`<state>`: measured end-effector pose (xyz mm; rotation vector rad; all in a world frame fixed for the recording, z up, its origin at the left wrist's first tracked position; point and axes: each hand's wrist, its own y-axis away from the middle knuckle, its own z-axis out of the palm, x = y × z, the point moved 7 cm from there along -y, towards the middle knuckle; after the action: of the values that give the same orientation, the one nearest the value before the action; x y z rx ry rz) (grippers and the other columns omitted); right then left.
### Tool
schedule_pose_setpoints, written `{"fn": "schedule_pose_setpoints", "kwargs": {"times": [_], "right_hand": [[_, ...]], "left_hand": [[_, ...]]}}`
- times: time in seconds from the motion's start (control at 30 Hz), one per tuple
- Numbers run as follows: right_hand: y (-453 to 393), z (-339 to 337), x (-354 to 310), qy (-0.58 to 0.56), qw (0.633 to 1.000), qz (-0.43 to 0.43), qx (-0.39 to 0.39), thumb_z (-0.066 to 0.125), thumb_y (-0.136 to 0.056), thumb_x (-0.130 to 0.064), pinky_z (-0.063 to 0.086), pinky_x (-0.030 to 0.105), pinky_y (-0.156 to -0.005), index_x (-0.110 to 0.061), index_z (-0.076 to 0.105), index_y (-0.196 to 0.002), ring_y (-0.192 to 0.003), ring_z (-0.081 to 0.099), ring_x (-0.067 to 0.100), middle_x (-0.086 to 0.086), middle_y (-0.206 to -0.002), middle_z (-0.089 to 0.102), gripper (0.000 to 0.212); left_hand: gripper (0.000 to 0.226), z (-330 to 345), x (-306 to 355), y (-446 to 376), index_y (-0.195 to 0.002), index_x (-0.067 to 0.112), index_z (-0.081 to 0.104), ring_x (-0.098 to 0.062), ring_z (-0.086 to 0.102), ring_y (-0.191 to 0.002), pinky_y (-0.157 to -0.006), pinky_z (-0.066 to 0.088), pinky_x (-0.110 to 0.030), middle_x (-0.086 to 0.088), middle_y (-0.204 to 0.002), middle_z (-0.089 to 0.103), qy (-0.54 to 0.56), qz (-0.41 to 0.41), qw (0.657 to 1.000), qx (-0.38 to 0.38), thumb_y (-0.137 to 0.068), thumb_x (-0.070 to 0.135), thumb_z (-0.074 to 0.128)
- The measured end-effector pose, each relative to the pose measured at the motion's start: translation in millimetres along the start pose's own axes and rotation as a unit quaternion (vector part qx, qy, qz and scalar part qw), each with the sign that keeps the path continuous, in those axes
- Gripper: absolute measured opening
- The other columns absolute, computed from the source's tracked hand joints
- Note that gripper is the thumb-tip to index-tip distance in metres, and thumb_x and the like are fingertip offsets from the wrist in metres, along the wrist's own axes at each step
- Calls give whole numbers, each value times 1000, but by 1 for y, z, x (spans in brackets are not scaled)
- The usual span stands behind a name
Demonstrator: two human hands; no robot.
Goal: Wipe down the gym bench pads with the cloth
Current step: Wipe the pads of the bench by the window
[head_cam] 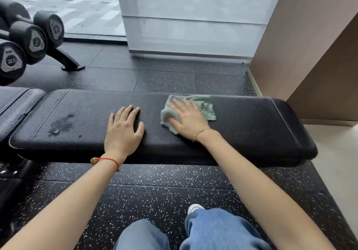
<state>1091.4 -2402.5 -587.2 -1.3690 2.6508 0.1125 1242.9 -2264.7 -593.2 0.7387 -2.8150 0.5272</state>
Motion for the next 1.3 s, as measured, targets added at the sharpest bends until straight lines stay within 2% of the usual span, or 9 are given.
{"fn": "schedule_pose_setpoints", "kwargs": {"times": [0.17, 0.33, 0.43, 0.6, 0.7, 0.87, 0.97, 1.17, 1.3], "right_hand": [[88, -3, -2, -33, 993, -113, 19, 28, -98, -59, -7, 38, -122, -42, 10, -154, -150, -4, 11, -14, -163, 3, 61], [67, -24, 103, -22, 995, 89, 41, 9, -83, -72, -2, 42, -122, -35, 12, -153, -151, 4, 17, -6, -163, 10, 80], [9, -20, 91, 9, 991, 132, 23, 13, -90, -70, -5, 44, -121, -29, 9, -156, -151, 1, 21, -3, -164, 3, 79], [7, 2, -12, -5, 999, -41, -1, 24, -99, -58, -11, 40, -120, -36, 5, -155, -150, -7, 19, -8, -164, -2, 63], [66, 2, -17, -44, 992, -119, 1, 24, -96, -61, -11, 35, -120, -43, 7, -153, -149, -8, 10, -15, -163, 0, 62], [79, -18, 97, -30, 995, 87, 41, 21, -92, -65, -1, 42, -122, -35, 16, -154, -151, 4, 16, -8, -163, 10, 68], [48, -20, 103, 12, 985, 173, 14, 26, -100, -54, -5, 44, -121, -31, 11, -155, -151, -1, 22, -4, -164, 3, 62], [63, 3, -29, -11, 998, -64, 14, 24, -98, -59, -10, 39, -120, -38, 9, -154, -150, -5, 15, -9, -163, 2, 62], [61, -1, -22, -50, 995, -84, 25, 25, -96, -60, -5, 34, -121, -41, 15, -153, -150, 2, 11, -12, -163, 10, 61]], "left_hand": [[67, 1, -1, 0, -146, 21, 43, -21, 27, -145, -121, 13, -45, -4, -154, 39, -7, 6, 1000, -3, -89, 52, 25], [67, 1, 0, 0, -145, 21, 44, -21, 28, -145, -121, 13, -45, -3, -153, 39, -3, -2, 1000, 2, -88, 51, 25], [64, -2, 2, 0, -143, 20, 45, -22, 29, -143, -121, 15, -45, -4, -152, 41, 0, -5, 1000, 7, -88, 48, 30], [63, -2, 0, 0, -143, 21, 45, -22, 30, -143, -120, 15, -45, -4, -151, 42, 0, -2, 1000, 5, -89, 49, 30], [65, 0, -1, 0, -144, 21, 45, -23, 30, -143, -120, 15, -46, -4, -152, 41, -5, 6, 1000, 1, -89, 51, 28], [66, 1, -2, 2, -146, 21, 43, -23, 28, -145, -121, 12, -46, -4, -154, 38, -1, 1, 1000, -7, -89, 50, 28], [65, 0, 0, 1, -144, 21, 45, -23, 29, -144, -120, 14, -46, -4, -153, 40, 2, -4, 1000, -6, -88, 49, 30], [65, -2, 2, 0, -142, 20, 47, -23, 30, -142, -120, 15, -46, -4, -152, 42, 2, -7, 1000, -6, -86, 49, 31], [63, -2, 0, -1, -143, 20, 46, -23, 30, -143, -120, 14, -46, -4, -152, 41, 6, -8, 1000, -5, -87, 48, 32]]}}
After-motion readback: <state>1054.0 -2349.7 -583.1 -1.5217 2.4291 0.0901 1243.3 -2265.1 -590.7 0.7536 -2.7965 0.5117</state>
